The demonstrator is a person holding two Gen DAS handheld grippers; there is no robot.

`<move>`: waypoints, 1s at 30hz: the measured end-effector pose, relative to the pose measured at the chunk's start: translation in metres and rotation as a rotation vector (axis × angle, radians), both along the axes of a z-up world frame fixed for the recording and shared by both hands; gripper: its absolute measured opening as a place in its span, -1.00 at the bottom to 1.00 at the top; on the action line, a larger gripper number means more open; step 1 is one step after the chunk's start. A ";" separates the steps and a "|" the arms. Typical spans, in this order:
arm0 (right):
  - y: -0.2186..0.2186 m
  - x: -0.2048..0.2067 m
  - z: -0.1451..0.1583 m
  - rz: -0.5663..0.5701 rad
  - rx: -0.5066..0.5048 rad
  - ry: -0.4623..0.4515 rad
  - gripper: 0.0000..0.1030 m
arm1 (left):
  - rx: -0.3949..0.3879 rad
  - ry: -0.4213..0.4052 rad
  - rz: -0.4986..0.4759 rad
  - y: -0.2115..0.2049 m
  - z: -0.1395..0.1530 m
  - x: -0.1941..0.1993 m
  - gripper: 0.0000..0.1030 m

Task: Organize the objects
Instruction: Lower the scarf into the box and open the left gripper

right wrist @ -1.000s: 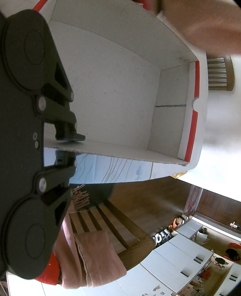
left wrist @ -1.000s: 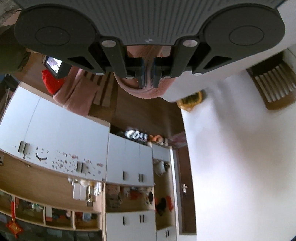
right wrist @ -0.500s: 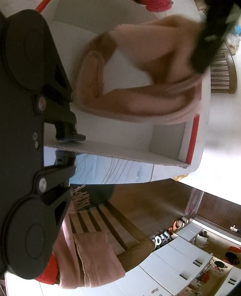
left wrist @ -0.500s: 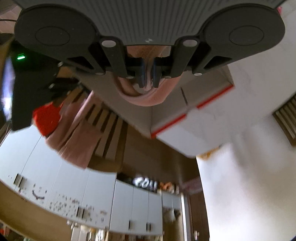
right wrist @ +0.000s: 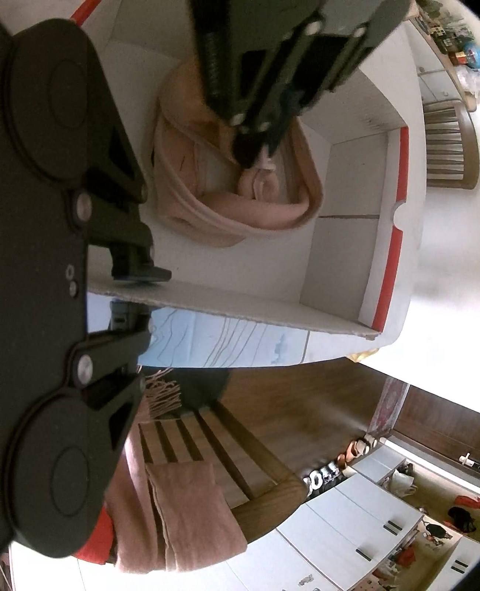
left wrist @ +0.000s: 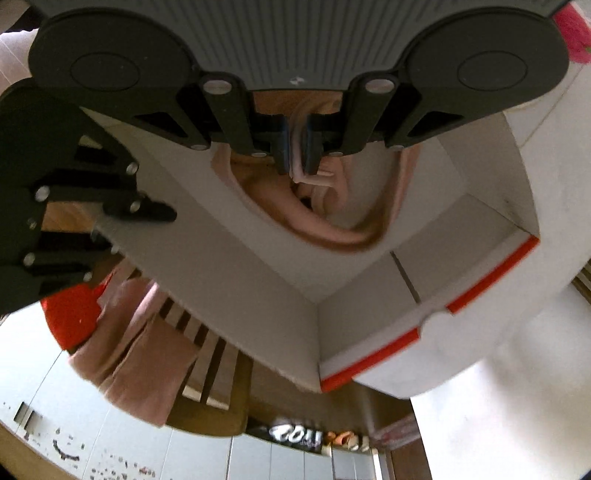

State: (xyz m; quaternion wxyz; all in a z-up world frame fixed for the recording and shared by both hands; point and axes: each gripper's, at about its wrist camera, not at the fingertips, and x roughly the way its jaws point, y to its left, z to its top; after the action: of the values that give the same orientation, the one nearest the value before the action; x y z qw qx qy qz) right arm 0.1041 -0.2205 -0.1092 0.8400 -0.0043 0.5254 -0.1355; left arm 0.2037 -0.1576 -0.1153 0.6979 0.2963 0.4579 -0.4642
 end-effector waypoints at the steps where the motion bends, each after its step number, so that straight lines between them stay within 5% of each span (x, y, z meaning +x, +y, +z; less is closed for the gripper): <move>1: 0.000 0.000 0.000 0.001 0.000 0.001 -0.88 | 0.005 0.004 -0.004 0.001 -0.002 -0.002 -0.82; 6: 0.001 0.000 0.000 0.009 -0.004 0.007 -0.88 | -0.012 0.026 0.014 0.005 -0.006 -0.006 -0.68; 11: 0.001 0.001 0.000 0.018 -0.009 0.014 -0.87 | -0.058 0.015 0.043 0.017 0.007 -0.010 0.14; 20: 0.004 -0.001 0.003 0.061 -0.011 0.041 -0.86 | -0.150 -0.036 0.096 0.060 0.050 -0.018 0.15; 30: 0.002 0.003 0.006 0.082 0.010 0.074 -0.87 | -0.205 -0.125 0.269 0.180 0.090 -0.009 0.27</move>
State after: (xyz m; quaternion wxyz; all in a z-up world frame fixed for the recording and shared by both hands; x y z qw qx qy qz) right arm 0.1073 -0.2182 -0.1033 0.8249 -0.0266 0.5560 -0.0981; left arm 0.1948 0.0221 -0.0251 0.8073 0.1880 0.3993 -0.3918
